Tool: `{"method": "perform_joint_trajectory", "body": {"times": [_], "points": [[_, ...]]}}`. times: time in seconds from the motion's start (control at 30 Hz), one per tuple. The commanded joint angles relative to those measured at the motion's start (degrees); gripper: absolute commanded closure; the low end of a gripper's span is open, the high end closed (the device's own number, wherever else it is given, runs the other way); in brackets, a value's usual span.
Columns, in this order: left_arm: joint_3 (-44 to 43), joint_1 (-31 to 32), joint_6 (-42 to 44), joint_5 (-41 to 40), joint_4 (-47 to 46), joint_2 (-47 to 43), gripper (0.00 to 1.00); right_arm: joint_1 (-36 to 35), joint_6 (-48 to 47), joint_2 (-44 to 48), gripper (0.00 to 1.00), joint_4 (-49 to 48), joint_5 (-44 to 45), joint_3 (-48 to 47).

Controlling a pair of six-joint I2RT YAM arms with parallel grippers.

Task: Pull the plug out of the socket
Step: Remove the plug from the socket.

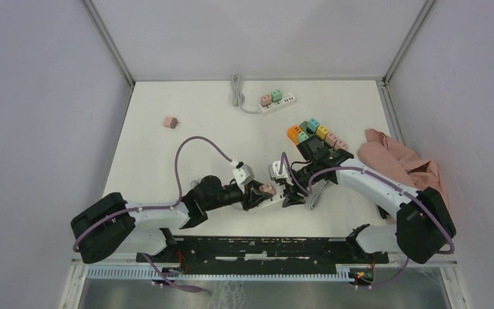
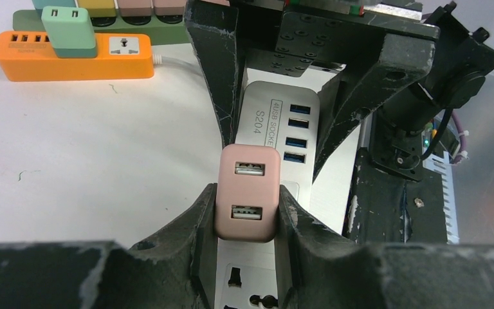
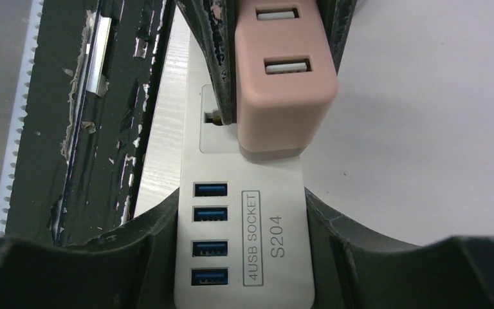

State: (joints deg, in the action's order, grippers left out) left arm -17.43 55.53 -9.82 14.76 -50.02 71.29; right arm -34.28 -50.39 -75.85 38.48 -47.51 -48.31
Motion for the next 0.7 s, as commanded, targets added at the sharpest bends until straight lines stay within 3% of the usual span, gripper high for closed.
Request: {"method": "perform_joint_trajectory", "body": {"times": [0.0,0.17,0.4,0.57,0.67], "points": [[-6.1,0.2,-0.2,-9.1,4.2,-0.6,0.97,0.1,-1.7,-0.1,1.00,0.0,0.6,-1.4],[-8.8,-1.6,-4.3,-8.9,8.9,-1.2,0.97,0.1,-1.7,-0.1,1.00,0.0,0.7,-1.4],[-1.9,-9.2,-12.2,-2.3,-0.3,-5.1,0.97,0.1,-1.7,-0.1,1.00,0.1,0.8,-1.4],[1.4,-8.9,-12.1,2.5,-10.0,-4.1,0.97,0.0,-1.6,0.0,1.00,0.1,0.8,-1.5],[-0.9,-4.4,-3.9,-0.7,-4.2,-4.2,0.97,0.0,-1.6,-0.1,1.00,0.1,0.8,-1.5]]}}
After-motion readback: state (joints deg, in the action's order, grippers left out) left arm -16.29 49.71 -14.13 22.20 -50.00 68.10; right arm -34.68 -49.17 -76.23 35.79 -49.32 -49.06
